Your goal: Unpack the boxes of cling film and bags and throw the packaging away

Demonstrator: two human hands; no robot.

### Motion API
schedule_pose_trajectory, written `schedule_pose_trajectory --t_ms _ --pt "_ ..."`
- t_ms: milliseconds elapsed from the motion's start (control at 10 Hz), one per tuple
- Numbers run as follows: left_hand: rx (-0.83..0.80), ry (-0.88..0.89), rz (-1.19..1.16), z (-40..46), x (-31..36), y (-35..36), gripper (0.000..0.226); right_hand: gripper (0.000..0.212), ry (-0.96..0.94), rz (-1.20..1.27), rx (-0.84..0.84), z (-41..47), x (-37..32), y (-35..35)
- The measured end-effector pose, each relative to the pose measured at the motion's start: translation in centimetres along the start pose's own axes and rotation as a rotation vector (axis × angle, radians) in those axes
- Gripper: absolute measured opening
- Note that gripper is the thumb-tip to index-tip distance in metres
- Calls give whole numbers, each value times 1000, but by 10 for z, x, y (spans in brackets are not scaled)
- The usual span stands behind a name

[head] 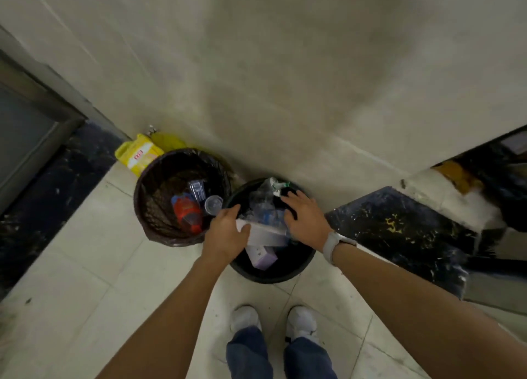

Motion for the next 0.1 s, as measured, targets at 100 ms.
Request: schedule_pose_trajectory --t_ms 100 --pt "81 135 14 -20 68 -61 41 31 45 65 53 -21 -45 -66"
Point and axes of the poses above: each hand's wrist, its own z-axis towards the middle knuckle, its own y-axis out of the palm, x = y × z, the point moved 5 cm from there along z, towards the middle knuckle, and after that the axes turned 6 degrees about x, right-handed, at the moved point
